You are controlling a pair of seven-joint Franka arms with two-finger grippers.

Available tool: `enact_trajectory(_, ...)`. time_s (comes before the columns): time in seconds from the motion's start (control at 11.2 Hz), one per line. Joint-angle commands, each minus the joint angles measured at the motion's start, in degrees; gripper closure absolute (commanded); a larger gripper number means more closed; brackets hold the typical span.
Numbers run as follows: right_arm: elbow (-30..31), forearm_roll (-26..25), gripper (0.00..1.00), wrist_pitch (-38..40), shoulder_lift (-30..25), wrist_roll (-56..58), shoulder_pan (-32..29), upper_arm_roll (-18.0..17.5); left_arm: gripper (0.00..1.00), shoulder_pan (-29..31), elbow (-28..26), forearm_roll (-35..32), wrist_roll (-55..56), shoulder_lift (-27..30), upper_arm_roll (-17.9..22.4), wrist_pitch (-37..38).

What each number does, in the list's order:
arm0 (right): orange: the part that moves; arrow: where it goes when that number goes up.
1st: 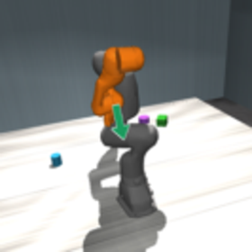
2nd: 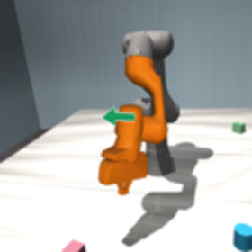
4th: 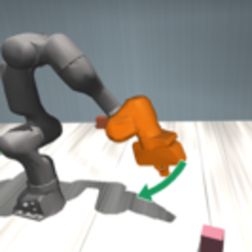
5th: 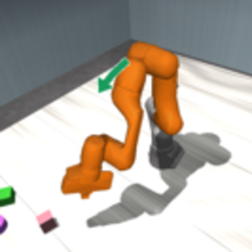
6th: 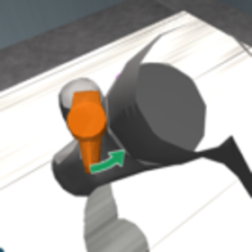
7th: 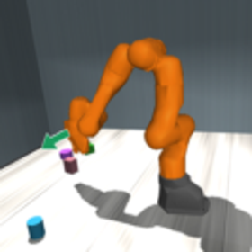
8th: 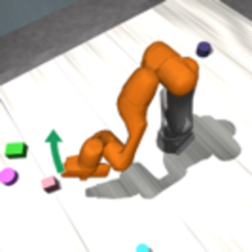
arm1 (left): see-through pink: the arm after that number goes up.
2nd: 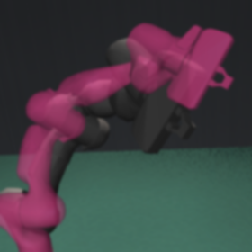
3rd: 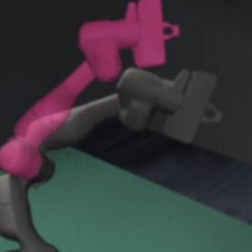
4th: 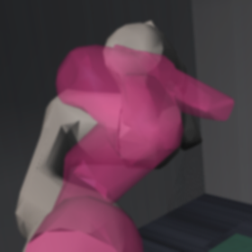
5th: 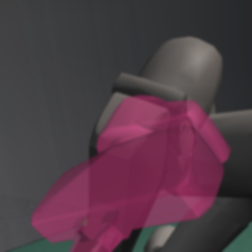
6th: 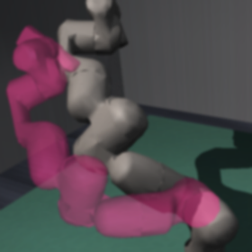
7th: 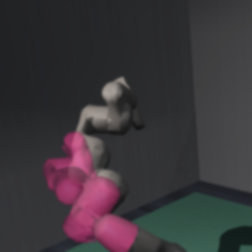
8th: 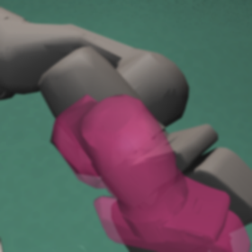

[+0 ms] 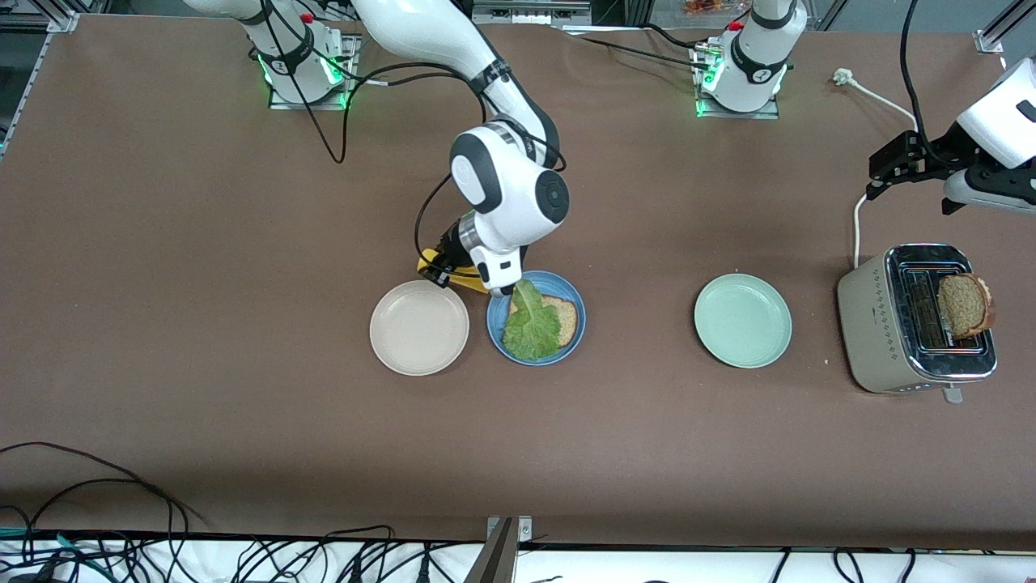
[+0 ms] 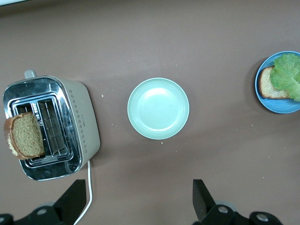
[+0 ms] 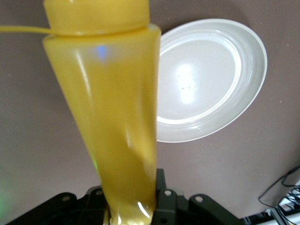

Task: Make sandwich in blue plate with both arms

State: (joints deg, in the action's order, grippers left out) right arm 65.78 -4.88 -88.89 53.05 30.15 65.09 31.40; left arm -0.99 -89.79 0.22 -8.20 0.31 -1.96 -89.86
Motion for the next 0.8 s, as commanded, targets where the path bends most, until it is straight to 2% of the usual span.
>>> enact_trajectory(0.0,-4.9,-2.1,1.00,2.2,4.3,-1.5,0.4,1.5,0.00,0.1,1.2,-0.9,0.4,-0.2,-0.1,1.0)
enact_trajectory(0.71,-4.5,-7.8,1.00,-0.5,5.0,-1.4,-1.3,0.6,0.00,0.2,1.2,-0.9,0.4,-0.2,-0.1,1.0)
